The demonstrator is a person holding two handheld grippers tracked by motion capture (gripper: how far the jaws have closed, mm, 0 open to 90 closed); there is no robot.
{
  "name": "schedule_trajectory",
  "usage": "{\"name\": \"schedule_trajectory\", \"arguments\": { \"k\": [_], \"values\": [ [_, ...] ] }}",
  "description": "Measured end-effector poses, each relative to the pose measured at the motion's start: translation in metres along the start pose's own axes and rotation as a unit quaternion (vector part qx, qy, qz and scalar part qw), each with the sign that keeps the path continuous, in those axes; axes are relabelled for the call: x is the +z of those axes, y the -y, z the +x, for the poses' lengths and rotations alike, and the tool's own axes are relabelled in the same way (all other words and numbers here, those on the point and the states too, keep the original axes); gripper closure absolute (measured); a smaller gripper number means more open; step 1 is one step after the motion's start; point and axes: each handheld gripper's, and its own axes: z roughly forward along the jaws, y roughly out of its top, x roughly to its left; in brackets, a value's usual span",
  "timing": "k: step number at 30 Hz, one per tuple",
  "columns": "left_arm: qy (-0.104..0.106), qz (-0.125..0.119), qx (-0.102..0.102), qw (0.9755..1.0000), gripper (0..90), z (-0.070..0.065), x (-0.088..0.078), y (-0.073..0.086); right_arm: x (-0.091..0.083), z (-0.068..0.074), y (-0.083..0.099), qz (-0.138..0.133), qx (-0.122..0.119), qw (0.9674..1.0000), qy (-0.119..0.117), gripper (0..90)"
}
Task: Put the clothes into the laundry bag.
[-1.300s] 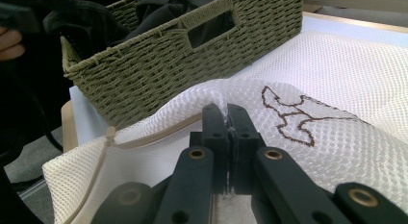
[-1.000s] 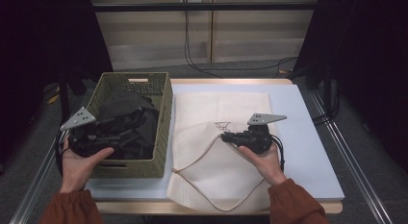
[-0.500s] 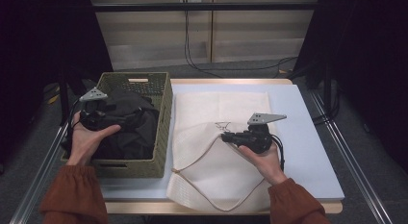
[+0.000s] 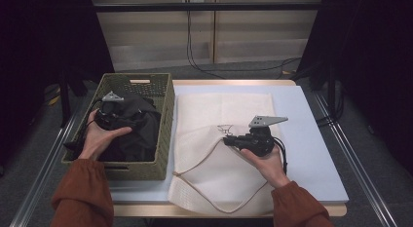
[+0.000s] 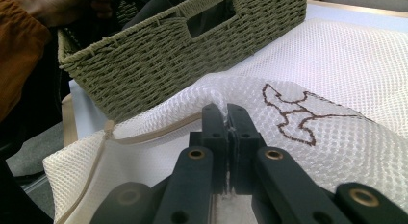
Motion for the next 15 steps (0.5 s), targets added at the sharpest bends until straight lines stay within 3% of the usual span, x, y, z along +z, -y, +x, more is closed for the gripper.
{"name": "schedule_trajectory", "arguments": {
  "k": [1, 3, 6, 8, 12, 15],
  "values": [
    [-0.012, 0.006, 0.008, 0.9999, 6.4, 0.000, 0.002, 0.001, 0.000, 0.000, 0.000, 0.000, 0.000, 1.0000, 0.000, 88.0],
    [-0.021, 0.013, -0.004, 0.9997, 6.3, 0.002, 0.004, 0.001, 0.000, -0.001, 0.000, -0.001, 0.000, 1.0000, -0.001, 88.0],
    [-0.072, 0.033, -0.010, 0.9968, 6.1, 0.008, 0.004, 0.003, 0.000, -0.001, 0.000, 0.000, 0.000, 1.0000, -0.001, 88.0],
    [-0.066, 0.029, -0.030, 0.9970, 3.6, 0.012, 0.006, 0.005, -0.001, -0.001, 0.000, -0.001, 0.000, 1.0000, -0.001, 88.0],
    [-0.049, 0.051, -0.030, 0.9970, 1.9, 0.015, 0.017, 0.009, -0.001, -0.001, 0.001, 0.001, 0.000, 1.0000, -0.001, 88.0],
    [-0.017, 0.079, -0.027, 0.9964, 1.3, 0.015, 0.024, 0.011, -0.002, -0.001, 0.001, 0.000, -0.001, 1.0000, -0.001, 88.0]
  ]
}}
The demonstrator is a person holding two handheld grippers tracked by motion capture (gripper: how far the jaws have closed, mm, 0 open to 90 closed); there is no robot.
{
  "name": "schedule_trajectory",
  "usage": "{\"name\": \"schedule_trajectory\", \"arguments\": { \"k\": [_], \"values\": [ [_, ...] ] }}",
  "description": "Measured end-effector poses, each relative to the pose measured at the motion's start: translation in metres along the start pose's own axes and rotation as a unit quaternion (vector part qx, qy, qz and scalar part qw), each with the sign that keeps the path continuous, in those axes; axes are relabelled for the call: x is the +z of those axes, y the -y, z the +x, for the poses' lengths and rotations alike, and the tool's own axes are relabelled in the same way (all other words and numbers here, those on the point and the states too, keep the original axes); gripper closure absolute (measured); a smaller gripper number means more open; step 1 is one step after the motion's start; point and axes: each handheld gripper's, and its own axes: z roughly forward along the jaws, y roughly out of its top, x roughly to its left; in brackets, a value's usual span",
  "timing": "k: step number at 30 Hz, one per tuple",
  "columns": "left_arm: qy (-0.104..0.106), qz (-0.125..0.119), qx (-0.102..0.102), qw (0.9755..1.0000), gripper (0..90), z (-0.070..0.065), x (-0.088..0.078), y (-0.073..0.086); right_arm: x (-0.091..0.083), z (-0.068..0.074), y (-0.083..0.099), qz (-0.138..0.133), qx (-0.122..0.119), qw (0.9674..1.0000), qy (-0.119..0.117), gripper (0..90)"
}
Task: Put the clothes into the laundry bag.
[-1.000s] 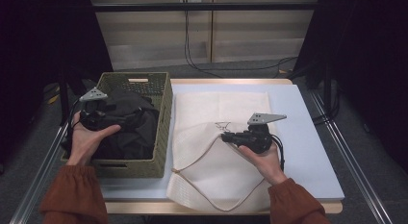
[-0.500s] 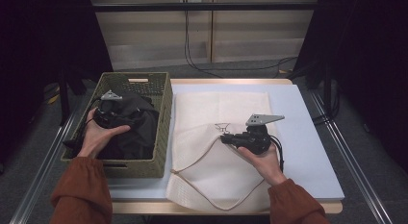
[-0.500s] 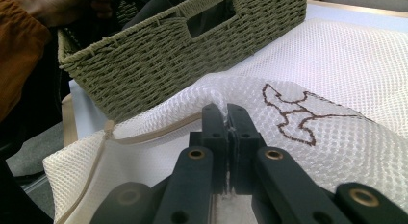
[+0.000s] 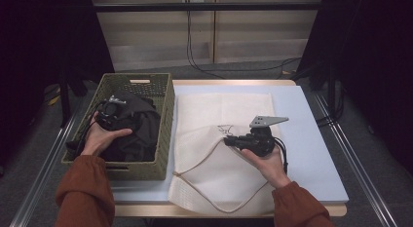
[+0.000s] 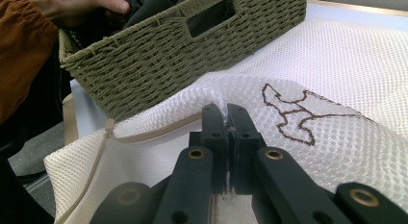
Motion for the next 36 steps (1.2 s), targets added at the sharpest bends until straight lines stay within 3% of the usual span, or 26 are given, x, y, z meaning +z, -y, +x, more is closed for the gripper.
{"name": "schedule_trajectory", "arguments": {
  "k": [4, 5, 6, 8, 10, 12, 13, 15, 16, 17, 20, 23, 25, 28, 33, 35, 36],
  "values": [
    [0.054, 0.028, 0.007, 0.9981, 5.7, -0.003, 0.003, 0.001, 0.000, -0.002, 0.001, 0.001, 0.001, 1.0000, 0.000, 87.9],
    [0.080, 0.033, 0.005, 0.9962, 5.7, -0.004, 0.003, 0.001, 0.000, -0.002, 0.001, 0.002, 0.002, 1.0000, -0.001, 87.9],
    [0.090, 0.033, 0.010, 0.9953, 5.6, -0.005, 0.003, 0.001, 0.001, -0.002, 0.002, 0.003, 0.003, 1.0000, 0.000, 87.9],
    [0.083, 0.037, 0.019, 0.9957, 5.1, -0.009, 0.005, 0.001, 0.002, -0.002, 0.002, 0.005, 0.002, 1.0000, 0.000, 87.9],
    [0.065, 0.033, 0.012, 0.9973, 4.1, -0.009, 0.009, 0.002, 0.002, -0.002, 0.002, 0.004, 0.003, 1.0000, 0.001, 87.9],
    [0.043, 0.030, 0.028, 0.9983, 2.3, -0.010, 0.012, 0.002, 0.002, -0.002, 0.002, 0.003, 0.004, 1.0000, 0.001, 87.9],
    [0.018, 0.023, 0.022, 0.9993, 2.4, -0.011, 0.014, 0.002, 0.002, -0.002, 0.002, 0.004, 0.003, 1.0000, 0.000, 87.9],
    [0.002, 0.029, 0.019, 0.9994, 3.7, -0.008, 0.016, 0.002, 0.002, -0.002, 0.003, 0.006, 0.004, 1.0000, 0.001, 87.9],
    [-0.019, 0.027, 0.021, 0.9992, 3.7, -0.008, 0.017, 0.003, 0.003, -0.002, 0.003, 0.006, 0.004, 1.0000, -0.001, 87.9],
    [-0.025, 0.030, 0.011, 0.9992, 3.7, -0.007, 0.018, 0.003, 0.003, -0.002, 0.004, 0.007, 0.004, 1.0000, -0.001, 87.9],
    [-0.031, 0.025, 0.000, 0.9992, 3.8, -0.006, 0.018, 0.004, 0.003, -0.003, 0.004, 0.008, 0.004, 1.0000, 0.002, 87.9],
    [-0.015, 0.029, -0.003, 0.9995, 3.6, -0.005, 0.018, 0.004, 0.002, -0.004, 0.004, 0.008, 0.004, 1.0000, 0.003, 87.9],
    [0.018, 0.048, -0.013, 0.9986, 2.7, -0.003, 0.017, 0.003, 0.002, -0.004, 0.004, 0.008, 0.004, 1.0000, 0.004, 87.8],
    [0.051, 0.056, 0.000, 0.9971, 0.0, -0.004, 0.018, 0.003, 0.003, -0.004, 0.005, 0.009, 0.003, 0.9999, 0.004, 87.8],
    [0.040, 0.061, 0.010, 0.9973, 0.0, -0.007, 0.023, 0.004, 0.003, -0.004, 0.005, 0.008, 0.001, 0.9999, 0.009, 87.7],
    [0.015, 0.074, 0.025, 0.9968, 0.0, -0.007, 0.027, 0.003, 0.004, -0.004, 0.005, 0.008, 0.003, 0.9999, 0.008, 87.8],
    [0.015, 0.075, 0.020, 0.9969, 0.0, -0.008, 0.028, 0.003, 0.004, -0.004, 0.005, 0.008, 0.004, 0.9999, 0.008, 87.7]
  ]
}}
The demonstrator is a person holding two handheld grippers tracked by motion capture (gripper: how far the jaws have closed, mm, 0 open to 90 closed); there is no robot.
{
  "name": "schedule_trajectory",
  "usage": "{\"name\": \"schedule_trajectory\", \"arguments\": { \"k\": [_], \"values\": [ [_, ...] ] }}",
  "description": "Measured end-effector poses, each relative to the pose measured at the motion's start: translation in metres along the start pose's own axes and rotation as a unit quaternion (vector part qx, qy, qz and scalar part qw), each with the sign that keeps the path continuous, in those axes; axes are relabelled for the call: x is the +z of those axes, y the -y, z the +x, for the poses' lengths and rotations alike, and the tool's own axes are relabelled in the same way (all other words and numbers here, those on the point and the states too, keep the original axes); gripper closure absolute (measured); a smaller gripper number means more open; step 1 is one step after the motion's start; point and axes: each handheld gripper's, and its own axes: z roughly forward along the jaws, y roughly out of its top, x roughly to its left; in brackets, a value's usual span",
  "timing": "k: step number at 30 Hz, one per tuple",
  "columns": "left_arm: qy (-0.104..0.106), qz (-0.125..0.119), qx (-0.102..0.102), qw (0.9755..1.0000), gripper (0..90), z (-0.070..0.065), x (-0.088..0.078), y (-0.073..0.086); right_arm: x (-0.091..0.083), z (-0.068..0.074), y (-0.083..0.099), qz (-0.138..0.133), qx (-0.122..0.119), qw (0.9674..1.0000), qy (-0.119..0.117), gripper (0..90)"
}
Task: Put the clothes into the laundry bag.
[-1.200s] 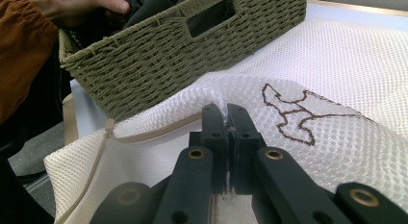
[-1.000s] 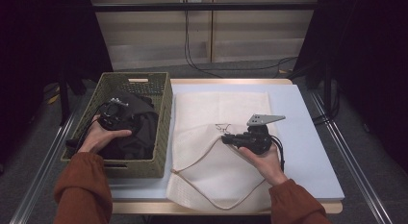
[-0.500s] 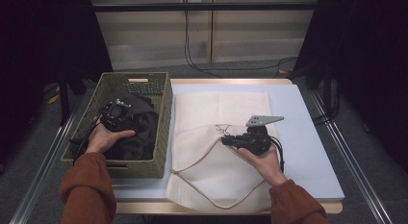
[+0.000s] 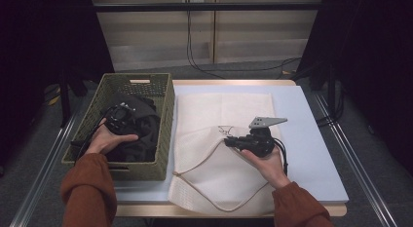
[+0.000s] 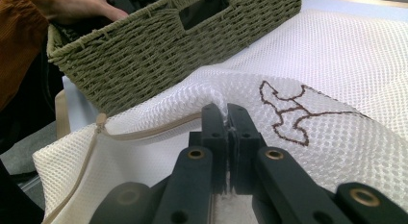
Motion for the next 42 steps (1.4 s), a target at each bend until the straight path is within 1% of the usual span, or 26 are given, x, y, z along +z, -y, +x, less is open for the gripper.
{"name": "schedule_trajectory", "arguments": {
  "k": [1, 3, 4, 5, 6, 7, 9, 10, 11, 12, 14, 15, 16, 20, 22, 23, 24, 25, 28, 30, 31, 33, 37, 39, 40, 42],
  "values": [
    [-0.010, 0.011, 0.004, 0.9999, 0.1, -0.001, 0.000, -0.002, 0.000, 0.000, 0.000, 0.001, 0.000, 1.0000, 0.000, 87.7],
    [-0.018, 0.024, 0.002, 0.9996, 2.5, -0.003, -0.001, -0.004, 0.000, 0.001, 0.001, 0.002, -0.001, 1.0000, 0.000, 87.7],
    [-0.030, 0.032, 0.004, 0.9990, 6.6, -0.003, -0.002, -0.005, 0.000, 0.001, 0.001, 0.002, 0.001, 1.0000, -0.001, 87.7],
    [-0.034, 0.040, 0.006, 0.9986, 11.9, -0.003, -0.002, -0.007, 0.000, 0.000, 0.002, 0.002, 0.001, 1.0000, -0.001, 87.8],
    [-0.034, 0.041, 0.007, 0.9985, 13.1, -0.002, -0.002, -0.008, 0.000, 0.000, 0.002, 0.002, 0.001, 1.0000, 0.001, 87.7],
    [-0.034, 0.049, 0.000, 0.9982, 14.6, -0.002, -0.002, -0.008, 0.000, 0.000, 0.002, 0.002, 0.001, 1.0000, 0.000, 87.7],
    [-0.043, 0.045, -0.003, 0.9980, 21.3, -0.001, -0.003, -0.009, 0.000, 0.001, 0.002, 0.003, -0.001, 1.0000, 0.001, 87.7],
    [-0.042, 0.048, -0.004, 0.9980, 23.8, -0.001, -0.004, -0.009, -0.001, 0.000, 0.002, 0.003, -0.002, 1.0000, 0.000, 87.7],
    [-0.046, 0.046, -0.011, 0.9978, 26.2, -0.001, -0.005, -0.010, 0.000, 0.000, 0.003, 0.004, 0.001, 1.0000, 0.001, 87.8],
    [-0.050, 0.047, -0.008, 0.9976, 30.4, 0.000, -0.005, -0.010, 0.000, 0.000, 0.004, 0.005, 0.000, 1.0000, 0.001, 87.8],
    [-0.055, 0.055, -0.011, 0.9969, 35.2, -0.001, -0.007, -0.011, 0.000, 0.000, 0.004, 0.008, 0.002, 1.0000, 0.001, 87.8],
    [-0.056, 0.048, -0.019, 0.9971, 39.2, -0.002, -0.007, -0.012, 0.000, 0.000, 0.004, 0.008, 0.002, 1.0000, 0.002, 87.8],
    [-0.055, 0.054, -0.022, 0.9968, 41.7, 0.000, -0.009, -0.013, 0.000, 0.000, 0.004, 0.007, 0.002, 1.0000, 0.002, 87.9],
    [-0.048, 0.044, -0.038, 0.9972, 57.4, 0.006, -0.014, -0.011, 0.000, 0.000, 0.003, 0.009, 0.001, 1.0000, 0.003, 88.0],
    [-0.052, 0.043, -0.039, 0.9970, 61.6, 0.005, -0.015, -0.012, 0.000, 0.001, 0.003, 0.008, 0.001, 1.0000, 0.003, 88.0],
    [-0.053, 0.039, -0.040, 0.9970, 63.9, 0.005, -0.016, -0.013, 0.000, 0.000, 0.003, 0.009, 0.000, 1.0000, 0.003, 88.0],
    [-0.051, 0.032, -0.053, 0.9968, 65.0, 0.005, -0.017, -0.012, 0.000, 0.000, 0.003, 0.008, 0.002, 1.0000, 0.004, 88.0],
    [-0.045, 0.021, -0.053, 0.9973, 67.3, 0.007, -0.019, -0.011, 0.000, 0.000, 0.003, 0.007, 0.003, 1.0000, 0.004, 88.0],
    [-0.033, 0.002, -0.069, 0.9971, 69.6, 0.011, -0.023, -0.008, 0.000, 0.001, 0.002, 0.005, 0.001, 1.0000, 0.004, 88.0],
    [-0.026, -0.015, -0.076, 0.9967, 70.6, 0.012, -0.027, -0.006, -0.001, 0.000, 0.001, 0.005, -0.002, 1.0000, 0.003, 88.0],
    [-0.025, -0.016, -0.074, 0.9968, 70.9, 0.012, -0.030, -0.007, -0.001, 0.001, 0.001, 0.005, 0.001, 1.0000, 0.004, 88.0],
    [-0.021, -0.038, -0.083, 0.9956, 71.4, 0.013, -0.033, -0.005, -0.001, 0.000, 0.000, 0.005, 0.001, 1.0000, 0.005, 88.0],
    [-0.014, -0.082, -0.103, 0.9912, 71.9, 0.015, -0.043, -0.002, -0.001, 0.001, 0.000, 0.003, 0.000, 1.0000, 0.006, 88.0],
    [-0.016, -0.103, -0.100, 0.9895, 71.9, 0.011, -0.046, -0.002, -0.001, 0.000, 0.000, 0.002, 0.000, 1.0000, 0.006, 87.9],
    [-0.009, -0.112, -0.102, 0.9884, 71.9, 0.009, -0.048, -0.002, -0.001, 0.001, 0.000, 0.003, 0.002, 1.0000, 0.007, 88.0],
    [-0.008, -0.131, -0.097, 0.9866, 72.0, 0.010, -0.054, -0.002, -0.001, 0.001, 0.000, 0.002, 0.002, 1.0000, 0.007, 88.0]
  ]
}}
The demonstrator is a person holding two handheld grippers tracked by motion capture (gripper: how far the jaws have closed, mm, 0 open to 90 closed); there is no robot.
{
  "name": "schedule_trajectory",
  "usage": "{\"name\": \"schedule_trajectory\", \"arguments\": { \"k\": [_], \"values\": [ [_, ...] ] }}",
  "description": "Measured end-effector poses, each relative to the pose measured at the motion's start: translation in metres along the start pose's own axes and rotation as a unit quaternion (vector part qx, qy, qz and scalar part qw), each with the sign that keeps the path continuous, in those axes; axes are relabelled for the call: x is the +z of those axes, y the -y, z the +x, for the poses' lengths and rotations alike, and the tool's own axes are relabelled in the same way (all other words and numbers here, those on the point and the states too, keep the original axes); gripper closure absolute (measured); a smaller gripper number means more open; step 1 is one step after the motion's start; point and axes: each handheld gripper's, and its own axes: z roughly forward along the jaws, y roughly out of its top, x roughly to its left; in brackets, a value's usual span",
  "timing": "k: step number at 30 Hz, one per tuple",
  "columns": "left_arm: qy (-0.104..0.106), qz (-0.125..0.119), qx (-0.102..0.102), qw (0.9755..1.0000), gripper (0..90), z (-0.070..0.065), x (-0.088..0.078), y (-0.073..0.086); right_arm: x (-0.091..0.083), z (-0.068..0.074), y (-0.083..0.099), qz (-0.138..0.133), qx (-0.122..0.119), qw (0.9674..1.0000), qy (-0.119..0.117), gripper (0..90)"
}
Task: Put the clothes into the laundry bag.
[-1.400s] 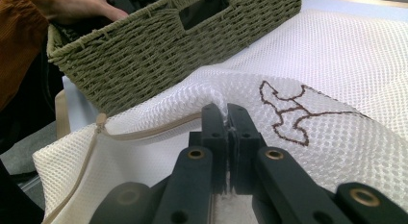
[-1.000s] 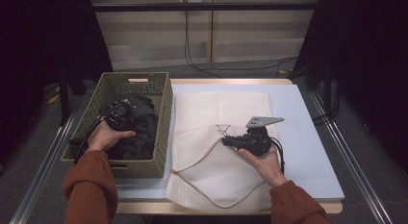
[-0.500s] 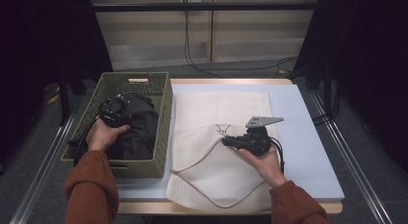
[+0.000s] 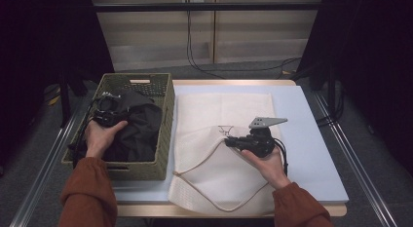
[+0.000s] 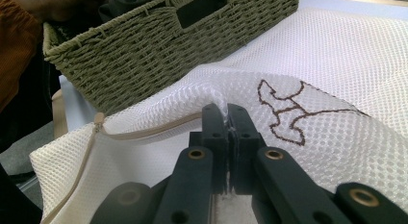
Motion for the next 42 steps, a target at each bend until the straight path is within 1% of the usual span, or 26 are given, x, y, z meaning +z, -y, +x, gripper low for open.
{"name": "schedule_trajectory", "arguments": {
  "k": [1, 3, 4, 5, 6, 7, 10, 12, 14, 17, 20, 21, 23, 24, 25, 26, 27, 28, 30, 31, 33, 35, 38, 40, 41, 42],
  "values": [
    [0.004, -0.014, -0.006, 0.9999, 72.1, 0.000, -0.003, -0.001, 0.000, 0.000, 0.000, 0.000, -0.001, 1.0000, 0.000, 88.0],
    [0.007, -0.027, -0.006, 0.9996, 72.1, 0.000, -0.008, -0.001, 0.000, 0.000, 0.000, -0.001, 0.000, 1.0000, 0.000, 88.0],
    [0.005, -0.039, -0.010, 0.9992, 72.1, 0.000, -0.011, -0.001, -0.001, 0.000, 0.000, -0.001, 0.000, 1.0000, -0.001, 88.0],
    [0.008, -0.045, -0.011, 0.9989, 72.1, 0.001, -0.014, -0.002, -0.001, 0.000, -0.001, -0.002, -0.001, 1.0000, -0.001, 88.0],
    [0.012, -0.060, -0.016, 0.9980, 72.1, 0.000, -0.016, -0.002, -0.001, 0.000, -0.001, -0.003, -0.001, 1.0000, -0.001, 88.0],
    [0.013, -0.066, -0.016, 0.9976, 72.1, 0.000, -0.019, -0.002, -0.001, 0.000, -0.001, -0.002, 0.000, 1.0000, -0.001, 88.0],
    [0.019, -0.091, -0.021, 0.9955, 72.2, 0.001, -0.026, -0.002, -0.001, 0.000, 0.000, -0.002, 0.000, 1.0000, -0.001, 88.0],
    [0.023, -0.109, -0.023, 0.9935, 72.2, 0.001, -0.031, -0.001, -0.001, 0.000, 0.000, -0.002, -0.001, 1.0000, 0.000, 88.0],
    [0.028, -0.122, -0.021, 0.9919, 72.3, 0.001, -0.035, -0.001, -0.001, 0.000, 0.000, -0.002, 0.000, 1.0000, -0.001, 88.0],
    [0.035, -0.145, -0.020, 0.9885, 72.4, 0.000, -0.041, 0.000, -0.001, 0.000, 0.000, -0.002, 0.000, 1.0000, -0.001, 88.1],
    [0.040, -0.169, -0.016, 0.9847, 72.6, -0.002, -0.049, 0.001, -0.001, 0.000, 0.000, -0.003, -0.001, 1.0000, -0.001, 88.2],
    [0.045, -0.179, -0.020, 0.9825, 72.7, -0.002, -0.051, 0.001, -0.002, 0.000, 0.000, -0.003, -0.001, 1.0000, 0.000, 88.1],
    [0.048, -0.194, -0.019, 0.9796, 72.9, -0.003, -0.057, 0.001, -0.002, 0.000, 0.000, -0.003, -0.002, 1.0000, 0.000, 88.2],
    [0.051, -0.205, -0.019, 0.9772, 73.0, -0.004, -0.060, 0.001, -0.002, 0.000, 0.000, -0.003, -0.002, 1.0000, -0.001, 88.2],
    [0.050, -0.210, -0.016, 0.9762, 73.1, -0.005, -0.063, 0.001, -0.002, 0.000, 0.000, -0.003, -0.002, 1.0000, -0.001, 88.2],
    [0.054, -0.213, -0.014, 0.9754, 73.1, -0.005, -0.065, 0.001, -0.002, 0.000, 0.000, -0.004, -0.002, 1.0000, 0.000, 88.2],
    [0.051, -0.219, -0.014, 0.9744, 73.2, -0.006, -0.067, 0.002, -0.002, 0.000, 0.000, -0.004, -0.003, 1.0000, 0.000, 88.2],
    [0.053, -0.222, -0.015, 0.9734, 73.3, -0.005, -0.069, 0.002, -0.002, 0.000, 0.000, -0.004, -0.002, 1.0000, 0.000, 88.2],
    [0.054, -0.234, -0.021, 0.9705, 73.3, -0.005, -0.072, 0.003, -0.002, 0.001, -0.001, -0.005, -0.001, 1.0000, 0.000, 88.2],
    [0.056, -0.237, -0.021, 0.9696, 73.3, -0.005, -0.073, 0.003, -0.003, 0.001, -0.001, -0.005, -0.001, 1.0000, -0.001, 88.2],
    [0.060, -0.250, -0.023, 0.9662, 73.3, -0.004, -0.077, 0.004, -0.003, 0.000, -0.001, -0.005, -0.001, 1.0000, -0.002, 88.2],
    [0.064, -0.265, -0.026, 0.9619, 73.4, -0.004, -0.083, 0.004, -0.003, 0.000, -0.001, -0.005, -0.001, 1.0000, -0.002, 88.2],
    [0.066, -0.282, -0.029, 0.9566, 73.5, -0.002, -0.094, 0.003, -0.003, 0.000, -0.001, -0.005, -0.002, 1.0000, -0.002, 88.2],
    [0.067, -0.289, -0.027, 0.9547, 73.5, -0.003, -0.099, 0.003, -0.003, 0.000, -0.001, -0.005, -0.002, 1.0000, -0.002, 88.2],
    [0.062, -0.291, -0.025, 0.9543, 73.5, -0.003, -0.101, 0.002, -0.003, 0.000, -0.001, -0.005, -0.002, 1.0000, -0.002, 88.2],
    [0.065, -0.294, -0.024, 0.9532, 73.5, -0.004, -0.103, 0.002, -0.003, 0.000, -0.001, -0.005, -0.002, 1.0000, -0.002, 88.2]
  ]
}}
